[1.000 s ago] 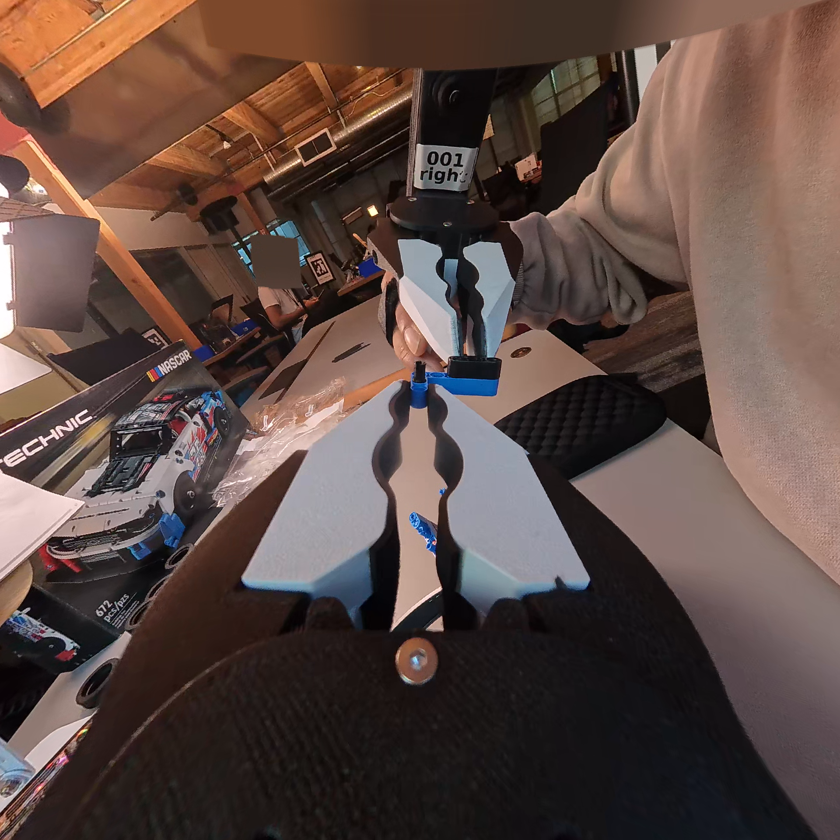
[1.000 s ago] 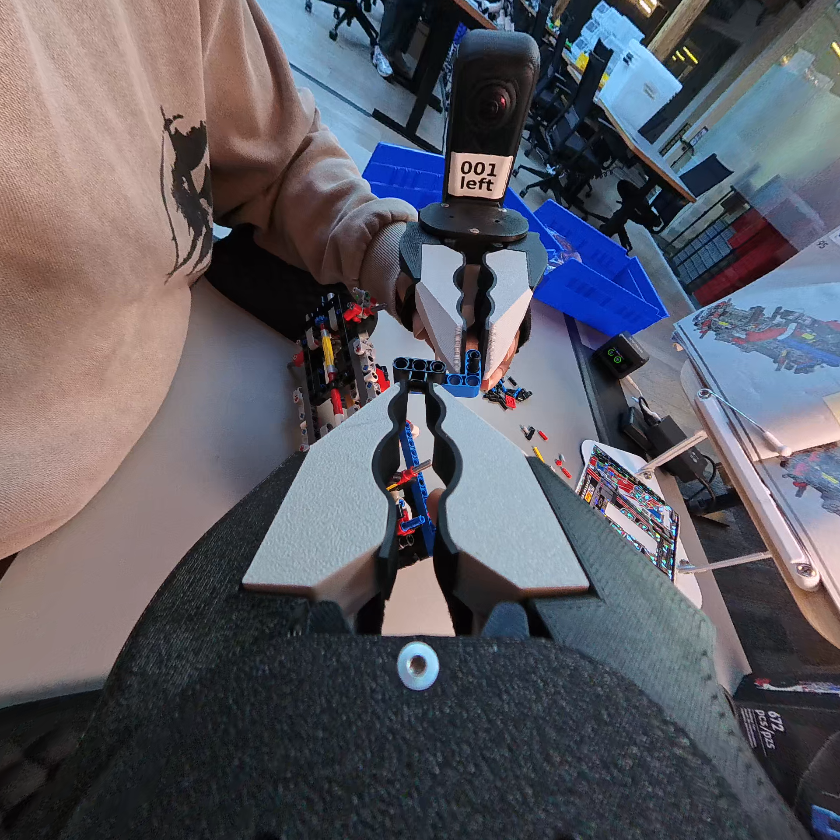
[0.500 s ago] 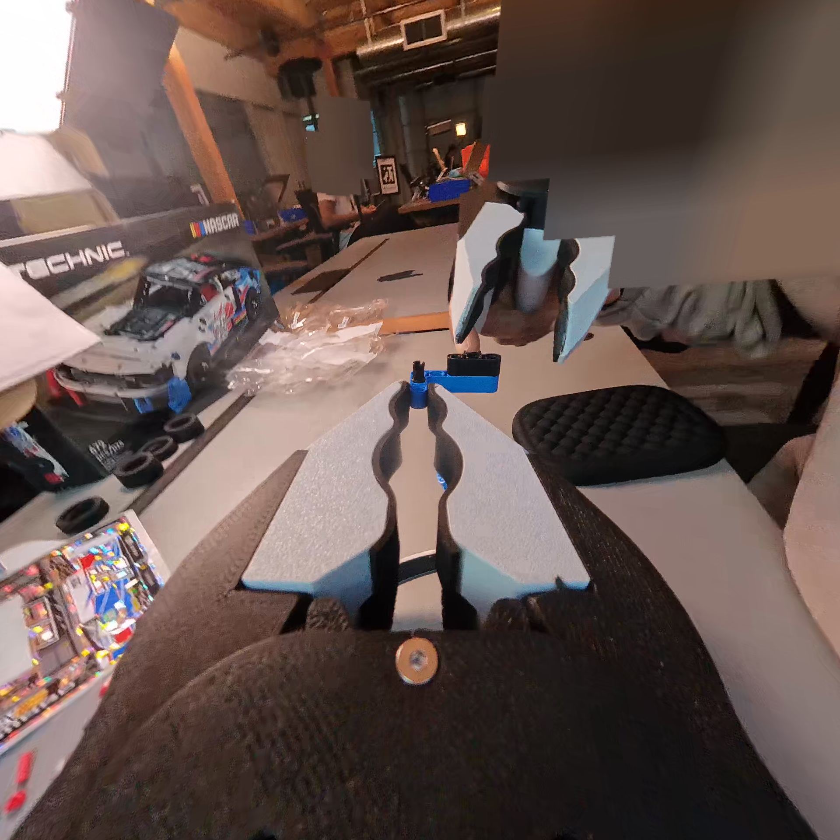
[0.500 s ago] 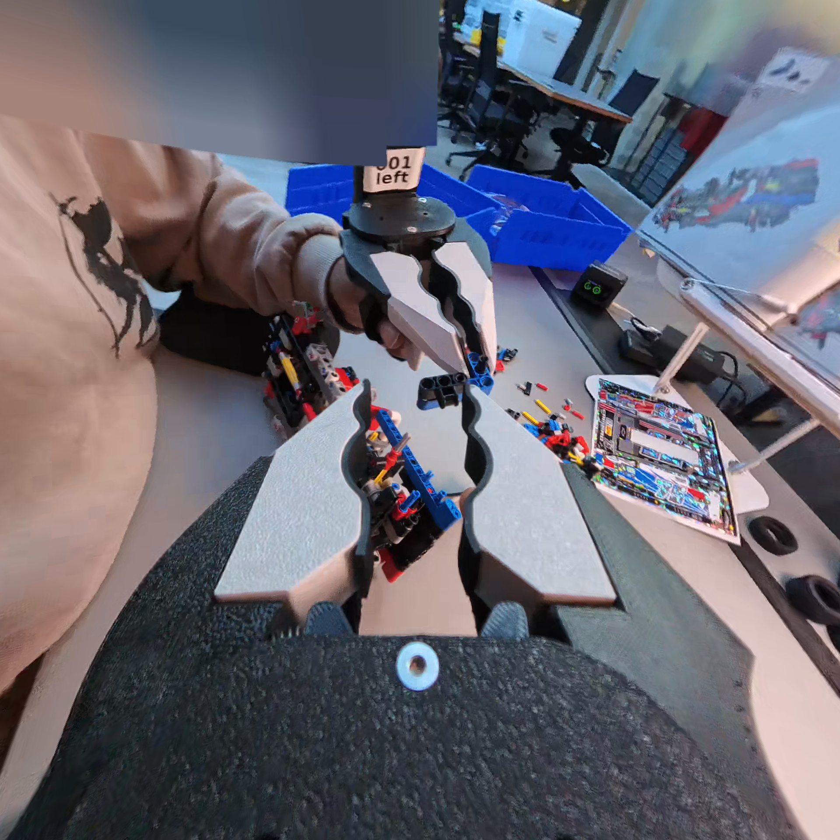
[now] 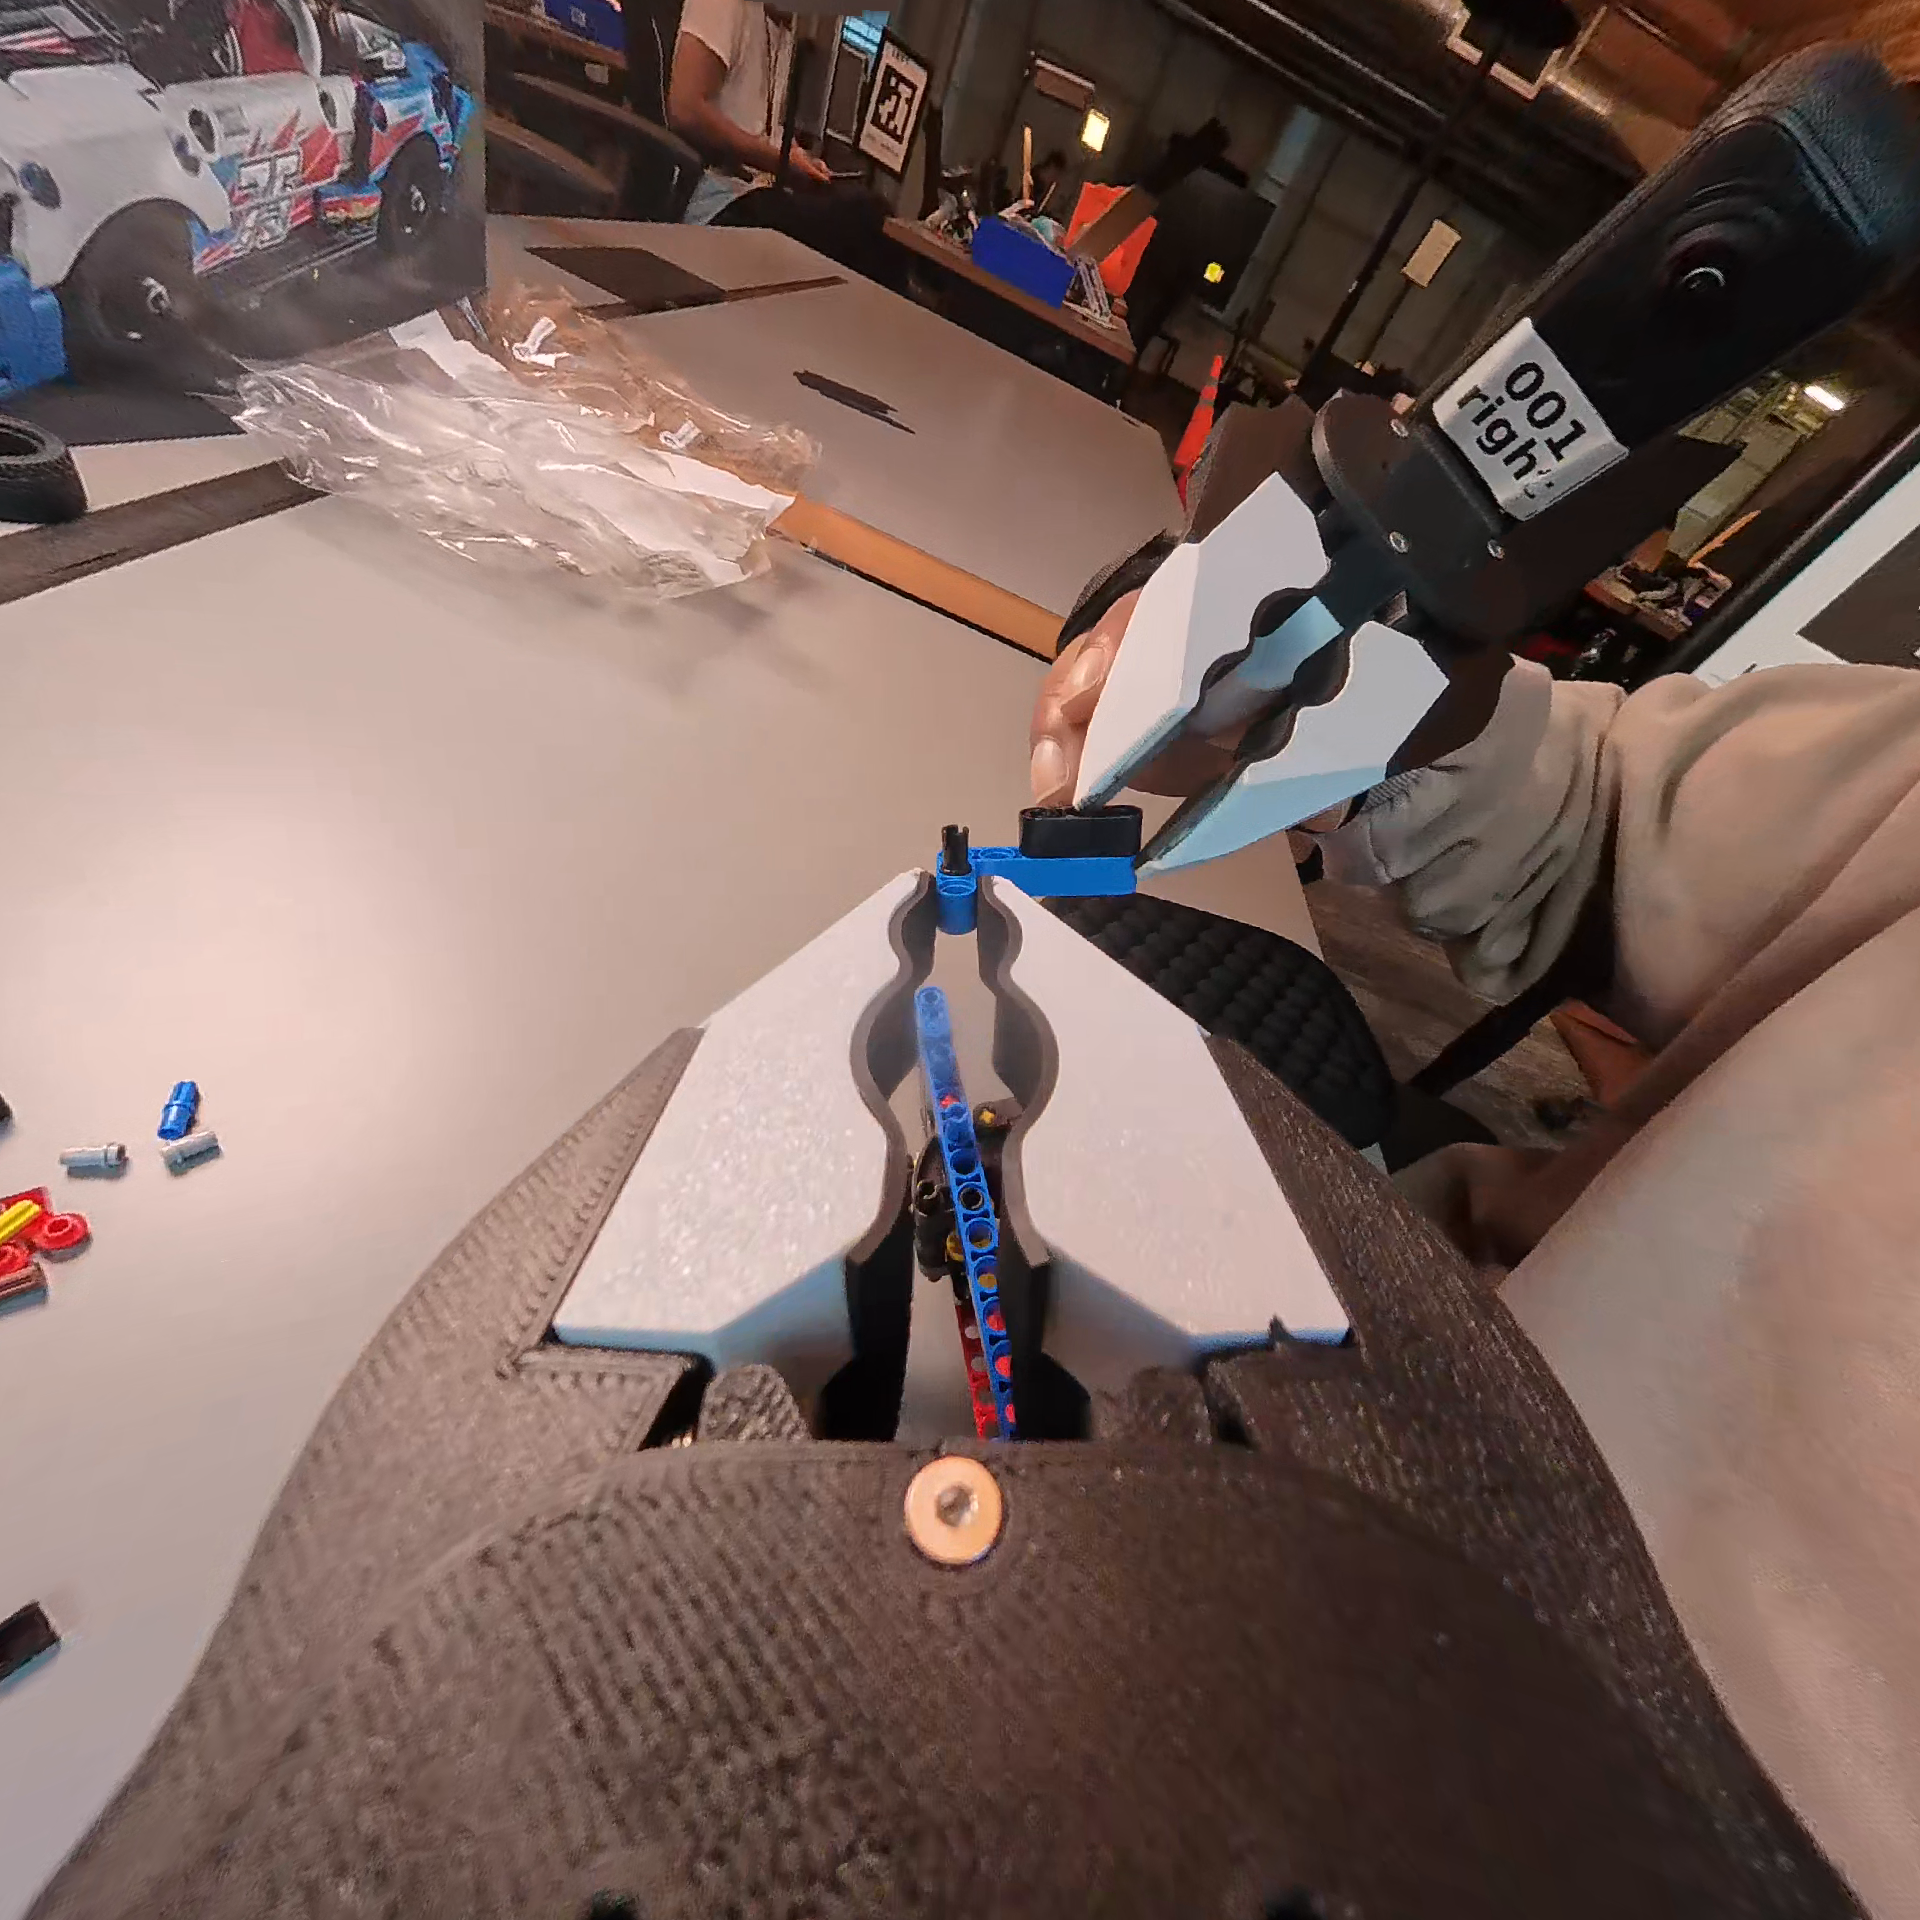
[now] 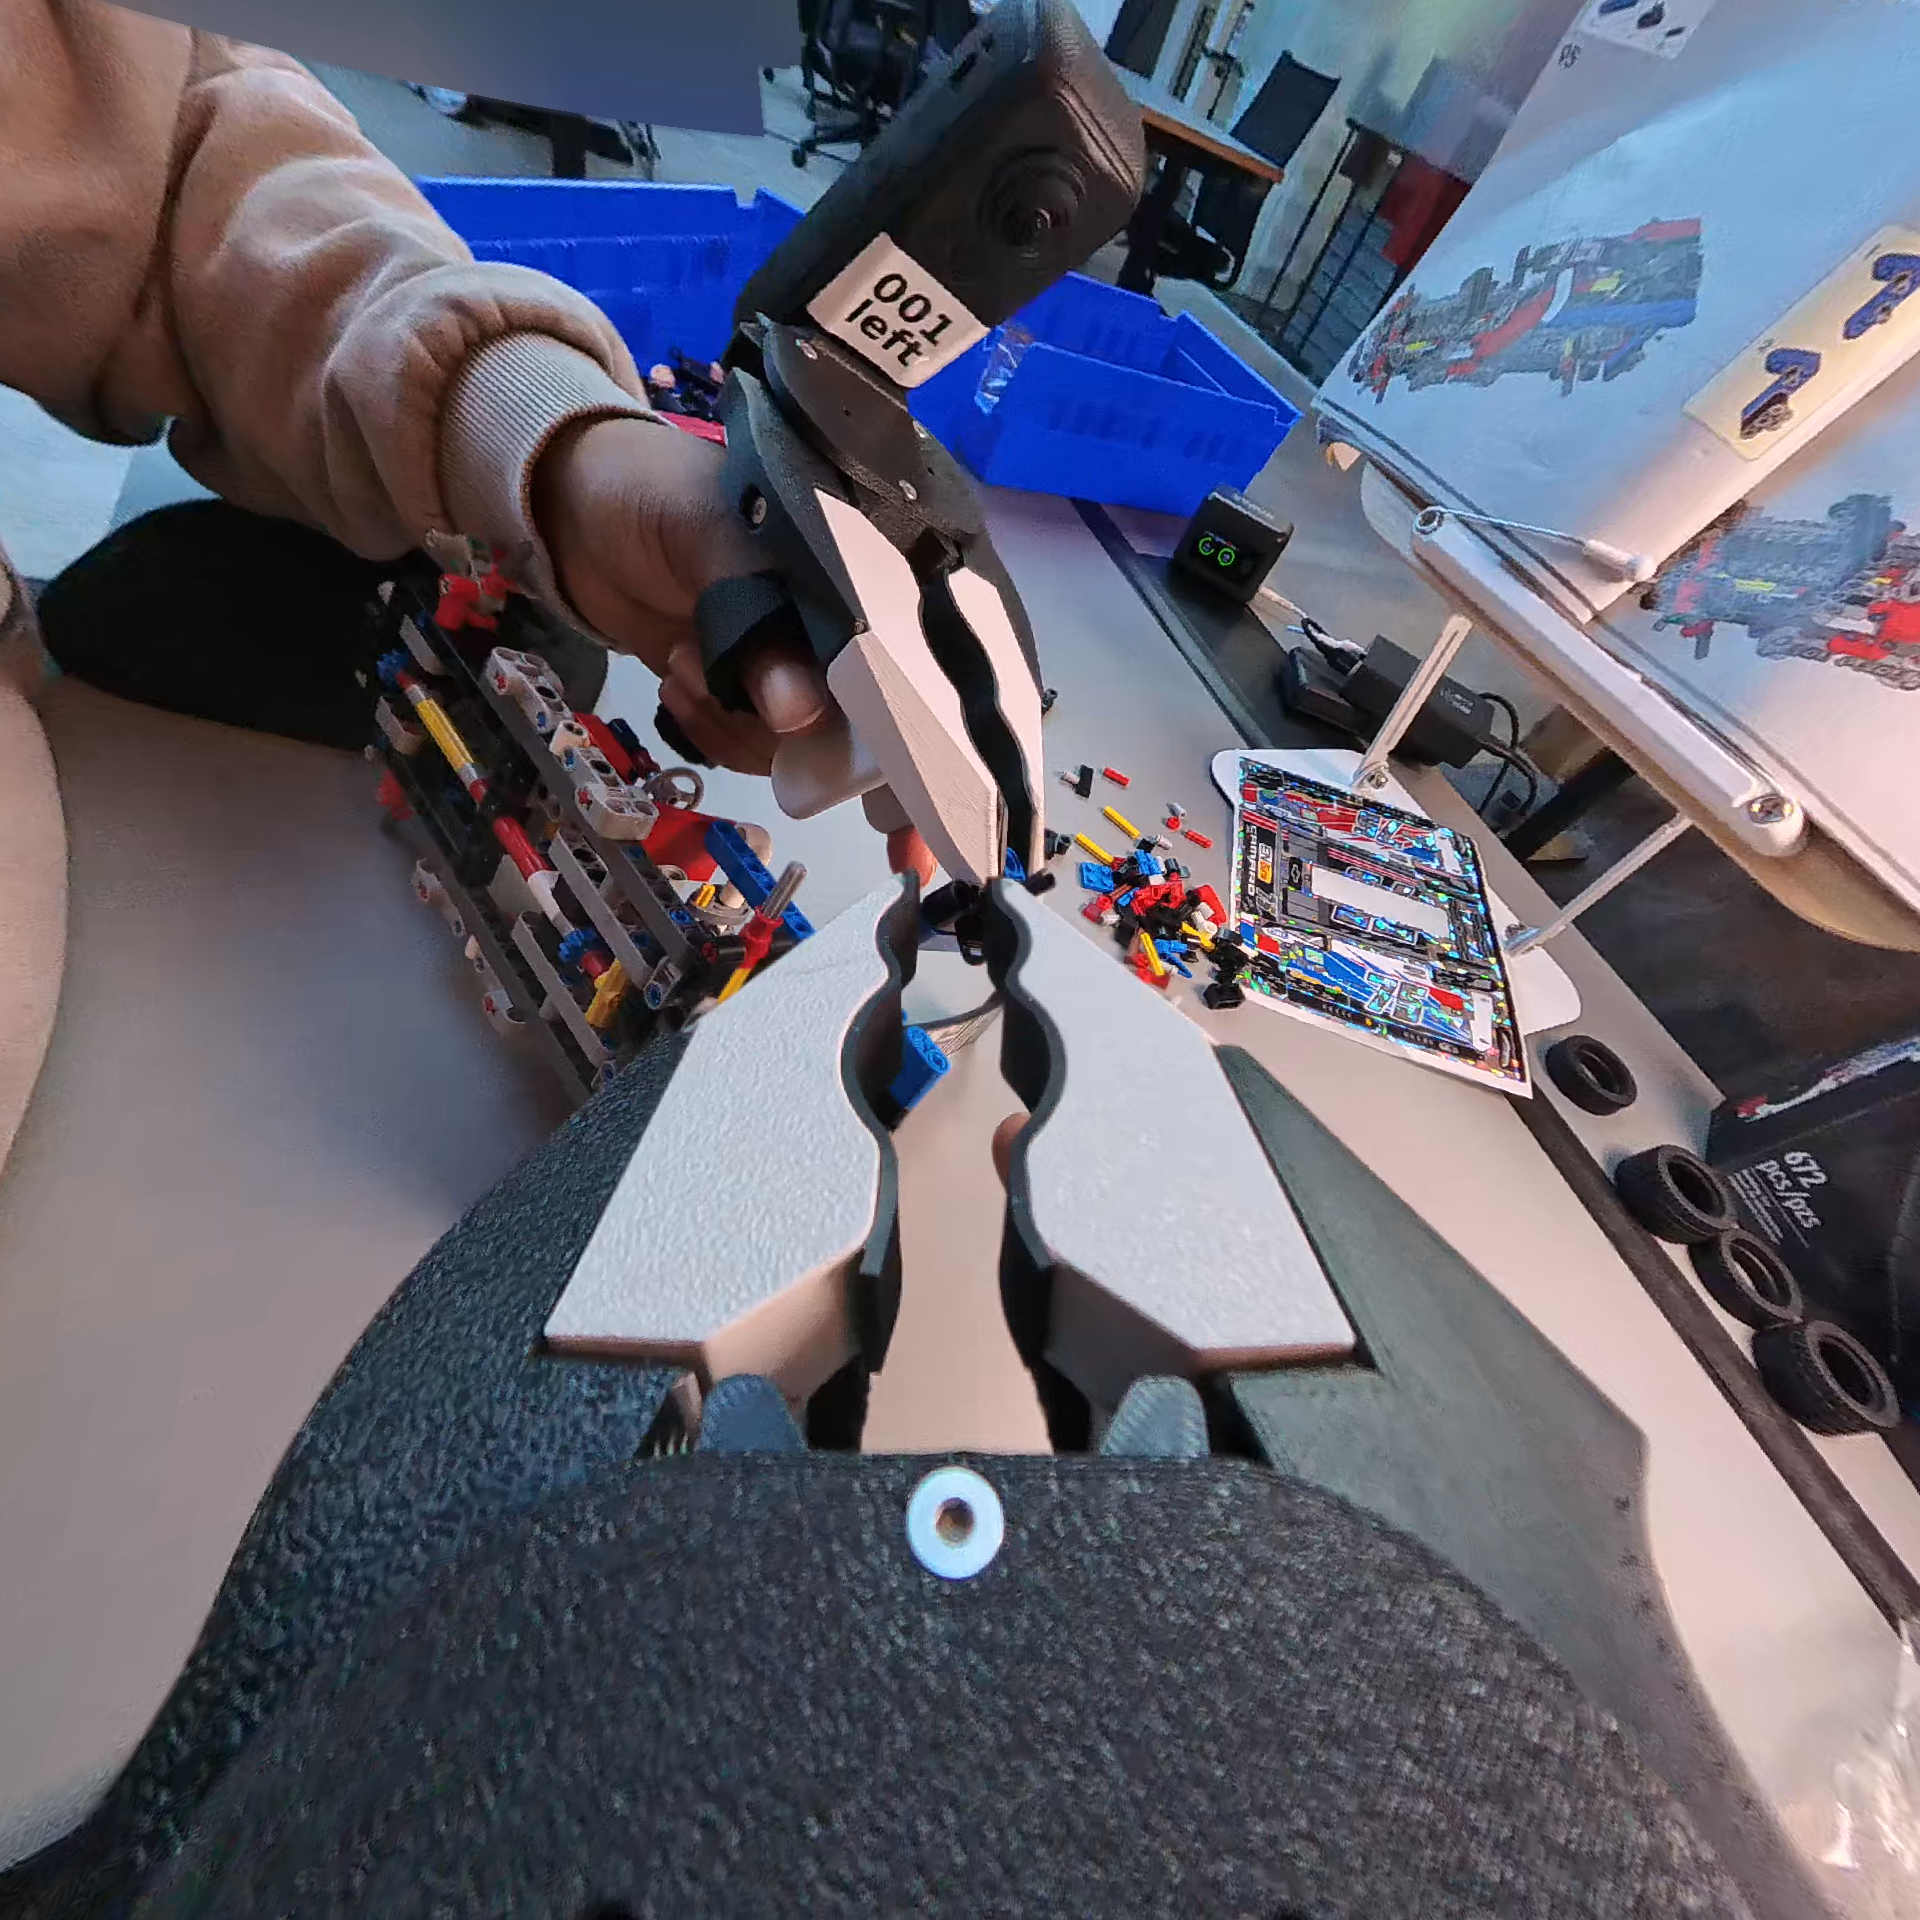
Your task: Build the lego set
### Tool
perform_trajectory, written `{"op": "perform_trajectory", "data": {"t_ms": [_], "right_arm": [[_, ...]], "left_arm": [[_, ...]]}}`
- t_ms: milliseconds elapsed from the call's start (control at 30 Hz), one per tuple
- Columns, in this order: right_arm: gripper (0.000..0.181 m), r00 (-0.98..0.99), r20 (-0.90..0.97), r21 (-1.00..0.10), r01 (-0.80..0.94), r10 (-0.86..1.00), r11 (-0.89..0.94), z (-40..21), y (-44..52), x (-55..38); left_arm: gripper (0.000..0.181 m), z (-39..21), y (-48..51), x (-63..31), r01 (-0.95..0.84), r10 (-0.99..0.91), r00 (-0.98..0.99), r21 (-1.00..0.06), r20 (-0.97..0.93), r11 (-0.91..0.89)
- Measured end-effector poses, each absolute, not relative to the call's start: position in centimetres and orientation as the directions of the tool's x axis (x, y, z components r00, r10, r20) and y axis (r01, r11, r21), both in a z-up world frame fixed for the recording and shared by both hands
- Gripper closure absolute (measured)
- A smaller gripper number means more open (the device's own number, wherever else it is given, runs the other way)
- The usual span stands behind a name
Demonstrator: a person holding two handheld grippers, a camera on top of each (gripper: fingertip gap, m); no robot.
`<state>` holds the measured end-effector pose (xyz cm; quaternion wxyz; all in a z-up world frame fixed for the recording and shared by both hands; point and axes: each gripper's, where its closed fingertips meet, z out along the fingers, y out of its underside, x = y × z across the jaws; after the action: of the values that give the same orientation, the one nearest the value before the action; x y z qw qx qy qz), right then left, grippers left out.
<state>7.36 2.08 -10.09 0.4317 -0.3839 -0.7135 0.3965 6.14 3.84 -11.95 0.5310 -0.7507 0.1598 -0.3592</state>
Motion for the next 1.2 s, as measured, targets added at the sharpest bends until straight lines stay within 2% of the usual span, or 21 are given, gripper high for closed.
{"op": "perform_trajectory", "data": {"t_ms": [167, 333, 467, 633, 900, 1200], "right_arm": [[0.17, -0.336, 0.305, -0.9, 0.204, 0.891, 0.385, -10.4, 2.2, 7.2], [0.153, -0.311, 0.168, -0.938, 0.242, 0.935, 0.249, -10.8, 2.8, 6.9], [0.163, -0.343, 0.049, -0.964, 0.229, 0.938, 0.134, -10.6, 2.6, 6.9], [0.167, -0.419, -0.073, -0.974, 0.227, 0.905, 0.026, -10.0, 2.6, 7.2], [0.175, -0.519, -0.136, -0.965, 0.262, 0.844, 0.006, -10.3, 2.3, 7.1], [0.176, -0.629, -0.232, -0.885, 0.452, 0.742, 0.106, -13.3, 2.1, 7.8]], "left_arm": [[0.176, -12.2, 4.0, 5.7, 0.13, -0.622, 0.697, -0.916, 0.356, -0.379], [0.176, -11.6, 4.1, 4.9, 0.136, -0.617, 0.722, -0.939, 0.312, -0.317], [0.176, -11.0, 3.9, 5.0, 0.149, -0.639, 0.709, -0.949, 0.298, -0.277], [0.176, -10.8, 3.6, 5.3, 0.133, -0.662, 0.698, -0.957, 0.274, -0.257], [0.176, -11.2, 3.3, 5.4, 0.113, -0.673, 0.692, -0.96, 0.261, -0.256], [0.164, -14.6, 2.1, 6.5, -0.117, -0.743, 0.629, -0.918, 0.228, -0.38]]}}
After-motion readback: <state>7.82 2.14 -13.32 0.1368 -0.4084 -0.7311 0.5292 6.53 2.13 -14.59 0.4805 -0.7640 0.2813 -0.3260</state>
